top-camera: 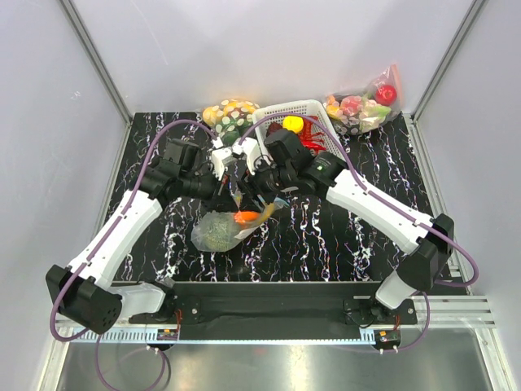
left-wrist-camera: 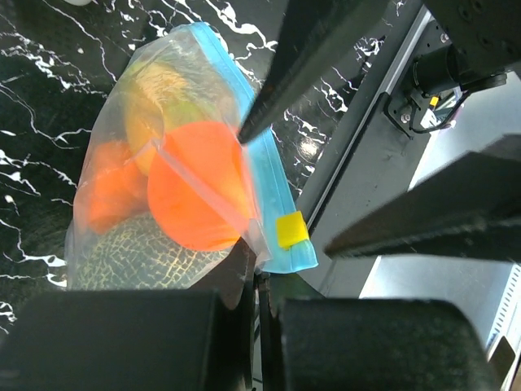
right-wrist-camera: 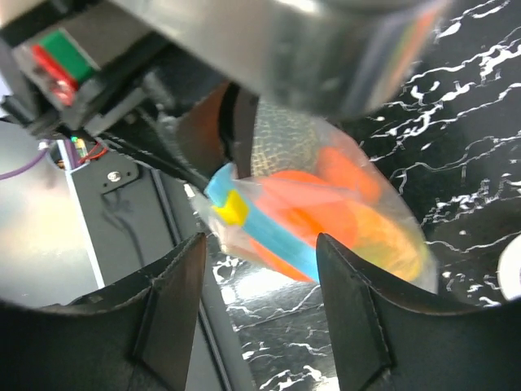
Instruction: Open the zip-top bag and remove the fake food
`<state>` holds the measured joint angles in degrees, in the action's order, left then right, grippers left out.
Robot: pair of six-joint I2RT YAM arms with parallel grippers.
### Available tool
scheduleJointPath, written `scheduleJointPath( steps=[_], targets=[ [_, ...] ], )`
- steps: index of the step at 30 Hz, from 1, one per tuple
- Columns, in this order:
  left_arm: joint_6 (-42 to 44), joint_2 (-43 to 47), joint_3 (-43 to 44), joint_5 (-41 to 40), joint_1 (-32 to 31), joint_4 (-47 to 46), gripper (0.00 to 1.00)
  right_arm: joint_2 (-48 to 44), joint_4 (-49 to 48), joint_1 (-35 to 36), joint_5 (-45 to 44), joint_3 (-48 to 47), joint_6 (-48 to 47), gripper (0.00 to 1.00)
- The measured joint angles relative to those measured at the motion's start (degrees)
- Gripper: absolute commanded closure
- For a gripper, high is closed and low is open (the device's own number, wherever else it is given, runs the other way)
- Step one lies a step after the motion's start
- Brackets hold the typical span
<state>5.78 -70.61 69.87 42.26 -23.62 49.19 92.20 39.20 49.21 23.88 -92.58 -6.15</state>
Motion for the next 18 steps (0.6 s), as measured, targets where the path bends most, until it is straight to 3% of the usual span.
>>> scheduleJointPath(
  steps=[6, 18],
  targets=[
    [0.0, 0.2, -0.2, -0.5, 0.0, 1.2, 1.00, -0.5, -2.6, 0.0, -2.1, 2.3, -1.7, 0.44],
    [0.3, 1.1, -0.9, -0.9, 0.0, 1.4, 1.00, -0.5, -4.3, 0.1, -2.3, 3.0, -3.0, 0.46]
  ],
)
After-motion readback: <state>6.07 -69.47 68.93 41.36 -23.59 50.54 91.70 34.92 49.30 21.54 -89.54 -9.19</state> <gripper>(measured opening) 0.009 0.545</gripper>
